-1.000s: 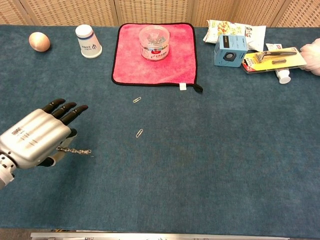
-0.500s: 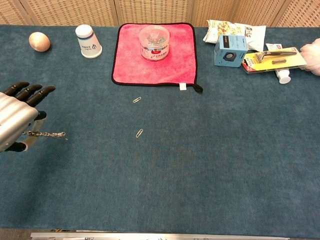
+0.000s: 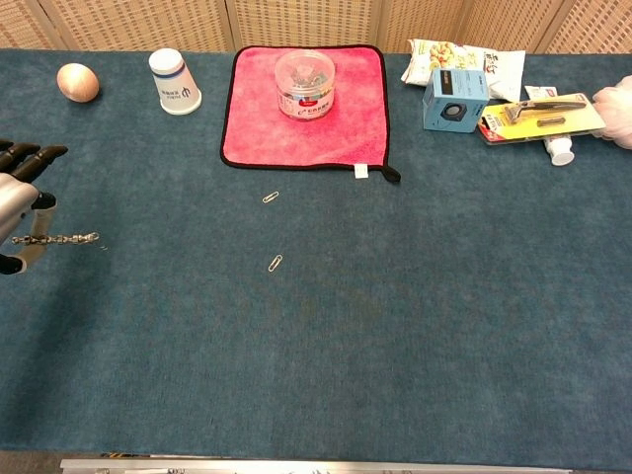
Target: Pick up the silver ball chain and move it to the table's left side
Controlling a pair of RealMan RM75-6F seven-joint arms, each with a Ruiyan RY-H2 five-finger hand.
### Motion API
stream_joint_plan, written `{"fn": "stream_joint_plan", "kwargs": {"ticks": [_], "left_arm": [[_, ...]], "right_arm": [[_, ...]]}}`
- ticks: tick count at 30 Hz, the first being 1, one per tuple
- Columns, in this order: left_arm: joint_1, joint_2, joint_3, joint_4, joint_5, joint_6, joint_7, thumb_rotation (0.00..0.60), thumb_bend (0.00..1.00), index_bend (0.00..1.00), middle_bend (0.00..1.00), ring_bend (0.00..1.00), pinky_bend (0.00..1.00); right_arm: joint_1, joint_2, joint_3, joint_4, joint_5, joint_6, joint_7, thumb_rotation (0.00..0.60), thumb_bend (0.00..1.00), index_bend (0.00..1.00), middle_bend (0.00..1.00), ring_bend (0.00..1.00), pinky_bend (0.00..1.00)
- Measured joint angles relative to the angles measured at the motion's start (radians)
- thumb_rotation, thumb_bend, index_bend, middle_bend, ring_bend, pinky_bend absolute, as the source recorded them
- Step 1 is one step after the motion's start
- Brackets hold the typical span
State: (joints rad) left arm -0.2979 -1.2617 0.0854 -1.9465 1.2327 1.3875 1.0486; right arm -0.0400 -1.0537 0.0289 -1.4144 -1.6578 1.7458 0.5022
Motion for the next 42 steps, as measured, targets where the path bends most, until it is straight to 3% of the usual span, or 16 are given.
{"fn": "stream_joint_plan", "kwargs": {"ticks": [8, 20, 31, 42], "left_arm": [[-0.027, -0.021, -0.054, 0.071, -0.1, -0.049, -0.041, 0.6, 0.35, 0.53, 0.0, 0.0, 0.06], [-0.056, -0.063, -0.069, 0.146, -0.183, -0.099, -0.067, 0.6, 0.35, 0.51, 0.0, 0.0, 0.06], [-0.048, -0.052, -0.058, 0.161, -0.184, -0.091, -0.121, 0.6, 0.35, 0.33, 0.0, 0.0, 0.06], [-0.005, 0.029, -0.06, 0.121, -0.104, -0.005, -0.246, 0.6, 0.35, 0.32, 0.0, 0.0, 0.06]], "right_arm": [[0.003, 0.002, 0.001, -0.003, 0.005, -0.01, -0.001, 0.6, 0.0, 0.08, 0.08, 0.0, 0.0], [0.005, 0.002, 0.001, -0.004, 0.006, -0.014, -0.001, 0.6, 0.0, 0.08, 0.08, 0.0, 0.0], [0.006, 0.001, 0.0, -0.002, 0.005, -0.015, -0.001, 0.6, 0.0, 0.08, 0.09, 0.0, 0.0], [0.019, -0.003, 0.0, -0.019, 0.01, -0.047, -0.045, 0.6, 0.0, 0.08, 0.09, 0.0, 0.0]]}}
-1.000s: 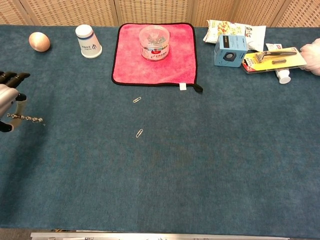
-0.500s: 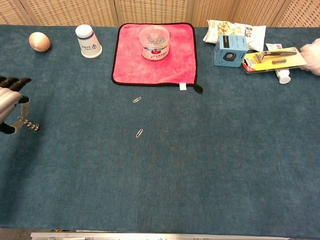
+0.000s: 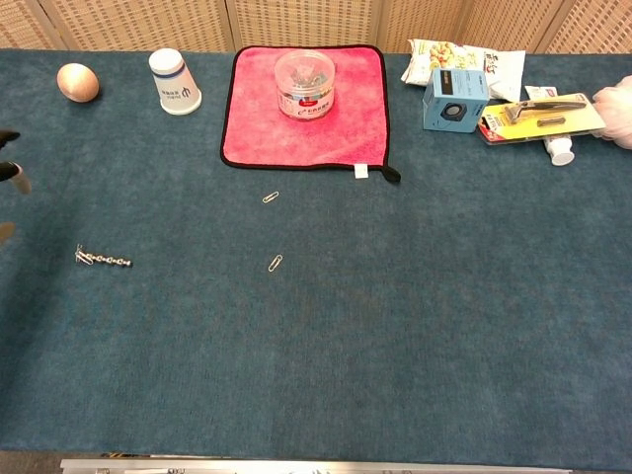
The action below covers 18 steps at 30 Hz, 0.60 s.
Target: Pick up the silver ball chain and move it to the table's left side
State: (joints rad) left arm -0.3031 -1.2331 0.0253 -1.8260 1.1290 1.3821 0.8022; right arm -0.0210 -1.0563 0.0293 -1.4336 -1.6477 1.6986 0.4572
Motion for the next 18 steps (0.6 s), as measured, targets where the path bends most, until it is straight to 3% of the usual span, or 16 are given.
{"fn": "stream_joint_plan", "kwargs": {"ticks": [4, 7, 12, 18], "left_arm": [[0.029, 0.063, 0.003, -0.039, 0.058, 0.043, -0.074, 0.6, 0.35, 0.33, 0.0, 0.0, 0.06], [0.053, 0.109, 0.005, -0.07, 0.095, 0.072, -0.147, 0.6, 0.35, 0.38, 0.0, 0.0, 0.14], [0.103, 0.193, 0.013, -0.113, 0.169, 0.125, -0.292, 0.6, 0.35, 0.45, 0.0, 0.0, 0.18], [0.16, 0.245, 0.029, -0.11, 0.269, 0.179, -0.426, 0.6, 0.35, 0.51, 0.05, 0.01, 0.24]], "right_arm": [[0.009, -0.003, 0.001, -0.012, 0.006, -0.022, -0.03, 0.6, 0.0, 0.08, 0.09, 0.0, 0.0], [0.02, -0.006, 0.0, -0.025, 0.01, -0.049, -0.061, 0.6, 0.0, 0.08, 0.09, 0.0, 0.0], [0.043, -0.011, -0.001, -0.05, 0.021, -0.107, -0.119, 0.6, 0.0, 0.08, 0.09, 0.0, 0.0], [0.067, -0.02, 0.006, -0.077, 0.059, -0.165, -0.185, 0.6, 0.0, 0.08, 0.09, 0.0, 0.0]]}}
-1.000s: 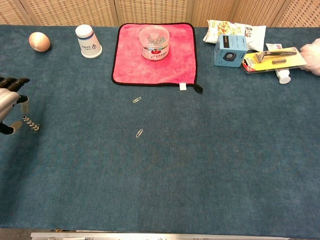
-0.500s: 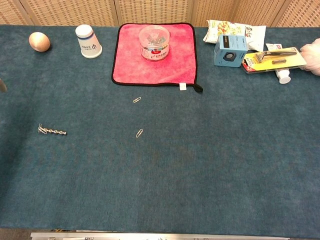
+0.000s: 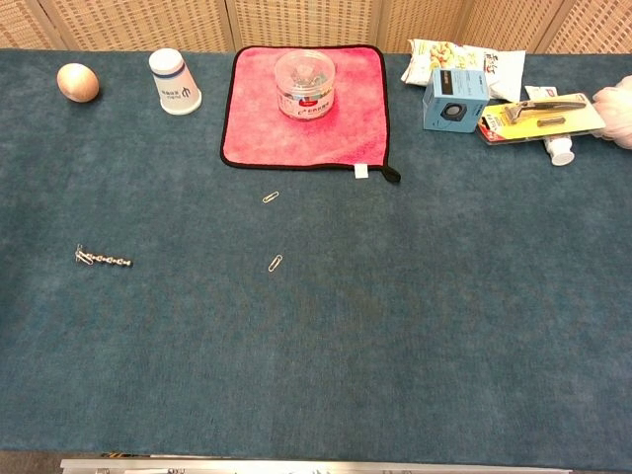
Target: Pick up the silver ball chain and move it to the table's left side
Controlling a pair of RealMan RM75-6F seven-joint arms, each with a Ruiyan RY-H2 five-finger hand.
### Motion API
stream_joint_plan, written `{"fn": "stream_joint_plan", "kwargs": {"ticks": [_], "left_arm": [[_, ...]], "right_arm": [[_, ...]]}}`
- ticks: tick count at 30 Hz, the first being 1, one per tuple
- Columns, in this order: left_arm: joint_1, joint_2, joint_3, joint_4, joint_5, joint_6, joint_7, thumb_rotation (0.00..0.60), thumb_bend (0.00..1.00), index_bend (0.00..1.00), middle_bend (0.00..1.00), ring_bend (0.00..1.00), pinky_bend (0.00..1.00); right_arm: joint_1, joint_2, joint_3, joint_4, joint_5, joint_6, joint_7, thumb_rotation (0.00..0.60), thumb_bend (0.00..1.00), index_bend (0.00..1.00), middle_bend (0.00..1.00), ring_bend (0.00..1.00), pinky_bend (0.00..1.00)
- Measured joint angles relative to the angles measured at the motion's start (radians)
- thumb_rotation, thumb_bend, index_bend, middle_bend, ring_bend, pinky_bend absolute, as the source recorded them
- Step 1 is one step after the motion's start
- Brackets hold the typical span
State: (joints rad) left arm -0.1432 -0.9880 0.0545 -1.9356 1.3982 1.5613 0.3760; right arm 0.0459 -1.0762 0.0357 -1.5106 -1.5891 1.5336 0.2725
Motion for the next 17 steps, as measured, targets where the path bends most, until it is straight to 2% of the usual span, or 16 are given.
{"fn": "stream_joint_plan", "kwargs": {"ticks": [2, 5, 7, 17], "left_arm": [[0.019, 0.003, 0.007, 0.024, 0.038, 0.019, -0.039, 0.6, 0.35, 0.52, 0.09, 0.04, 0.26], [0.044, 0.002, 0.016, 0.063, 0.078, 0.041, -0.091, 0.6, 0.35, 0.53, 0.21, 0.13, 0.32], [0.053, 0.006, 0.02, 0.075, 0.089, 0.044, -0.119, 0.6, 0.35, 0.54, 0.24, 0.15, 0.34], [0.075, 0.013, 0.011, 0.099, 0.126, 0.033, -0.166, 0.6, 0.35, 0.55, 0.25, 0.16, 0.35]], "right_arm": [[0.005, -0.003, 0.004, -0.006, 0.014, -0.013, -0.016, 0.6, 0.0, 0.08, 0.09, 0.0, 0.0], [0.014, -0.008, 0.011, -0.012, 0.04, -0.039, -0.034, 0.6, 0.0, 0.08, 0.09, 0.0, 0.0], [0.022, -0.011, 0.014, -0.015, 0.053, -0.06, -0.05, 0.6, 0.0, 0.08, 0.09, 0.0, 0.0], [0.033, -0.017, 0.006, -0.03, 0.046, -0.076, -0.087, 0.6, 0.0, 0.08, 0.09, 0.0, 0.0]]}}
